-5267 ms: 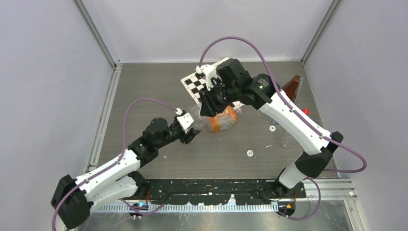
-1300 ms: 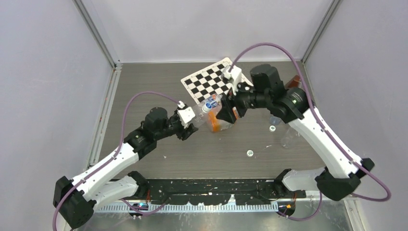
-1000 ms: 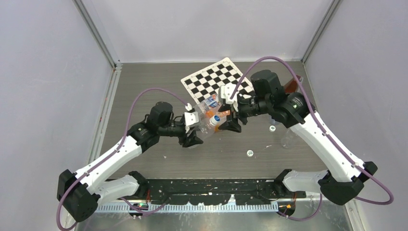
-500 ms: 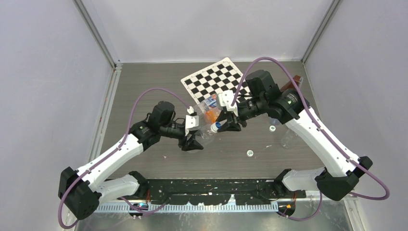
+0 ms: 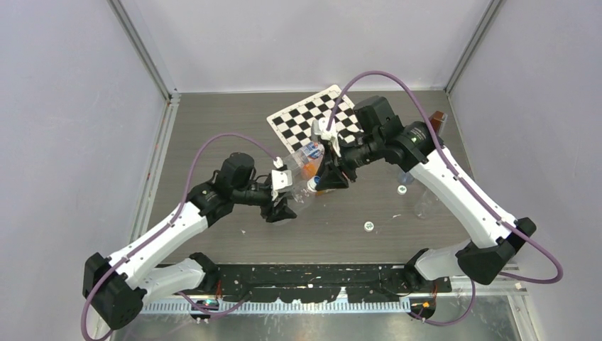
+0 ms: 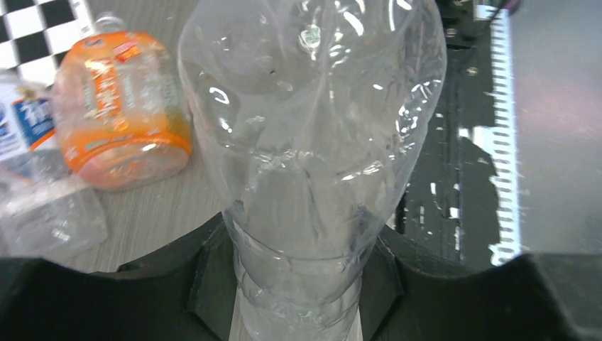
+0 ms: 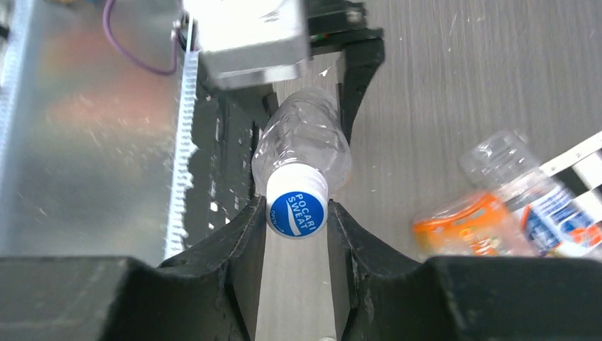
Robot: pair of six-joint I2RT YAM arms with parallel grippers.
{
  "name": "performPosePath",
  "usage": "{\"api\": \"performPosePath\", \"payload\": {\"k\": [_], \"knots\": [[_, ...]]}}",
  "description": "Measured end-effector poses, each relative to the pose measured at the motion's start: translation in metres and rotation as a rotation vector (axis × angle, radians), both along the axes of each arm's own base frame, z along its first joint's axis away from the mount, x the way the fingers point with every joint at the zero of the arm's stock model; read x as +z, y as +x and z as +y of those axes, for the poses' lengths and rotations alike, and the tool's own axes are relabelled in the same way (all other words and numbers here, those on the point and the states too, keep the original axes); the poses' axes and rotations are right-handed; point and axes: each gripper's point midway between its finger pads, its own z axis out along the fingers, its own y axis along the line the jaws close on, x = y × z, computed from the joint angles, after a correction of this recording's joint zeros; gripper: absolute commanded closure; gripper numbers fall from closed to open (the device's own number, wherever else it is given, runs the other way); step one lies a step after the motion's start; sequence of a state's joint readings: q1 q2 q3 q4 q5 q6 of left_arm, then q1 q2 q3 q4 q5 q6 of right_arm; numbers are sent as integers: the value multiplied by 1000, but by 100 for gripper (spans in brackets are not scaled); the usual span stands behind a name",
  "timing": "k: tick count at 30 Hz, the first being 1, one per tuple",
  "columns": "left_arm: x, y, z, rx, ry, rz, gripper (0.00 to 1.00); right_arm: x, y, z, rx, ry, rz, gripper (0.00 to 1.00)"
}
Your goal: Screw on the bottle caps
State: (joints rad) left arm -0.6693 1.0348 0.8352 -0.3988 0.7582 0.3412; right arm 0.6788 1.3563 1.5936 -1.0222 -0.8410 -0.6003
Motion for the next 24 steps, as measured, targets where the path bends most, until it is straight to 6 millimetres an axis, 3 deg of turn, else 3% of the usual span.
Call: {"api": "performPosePath", "payload": {"k": [5, 6, 10, 12, 13, 15, 17, 21, 24], "knots": [[-11, 22, 7, 201, 41, -135, 100, -13, 21, 5, -320, -67, 268, 99], [-15, 29, 8, 255, 53, -188, 100, -20, 29, 3, -476, -95, 378, 99], [-25, 55, 12, 445, 130, -426, 100, -35, 38, 0, -791, -135, 636, 97], [-28, 62, 16, 509, 167, -505, 100, -44, 41, 0, -924, -141, 756, 85], [-29, 65, 20, 539, 184, -534, 100, -46, 43, 0, -969, -138, 793, 71], [-26, 70, 24, 587, 195, -567, 100, -44, 47, 2, -1006, -115, 819, 51], [-21, 73, 27, 613, 184, -573, 100, -37, 50, 4, -987, -86, 793, 41], [-6, 67, 25, 549, 98, -507, 100, -20, 57, 7, -849, -24, 600, 34], [3, 70, 36, 515, 72, -438, 100, -3, 51, 1, -682, 16, 384, 32]]}}
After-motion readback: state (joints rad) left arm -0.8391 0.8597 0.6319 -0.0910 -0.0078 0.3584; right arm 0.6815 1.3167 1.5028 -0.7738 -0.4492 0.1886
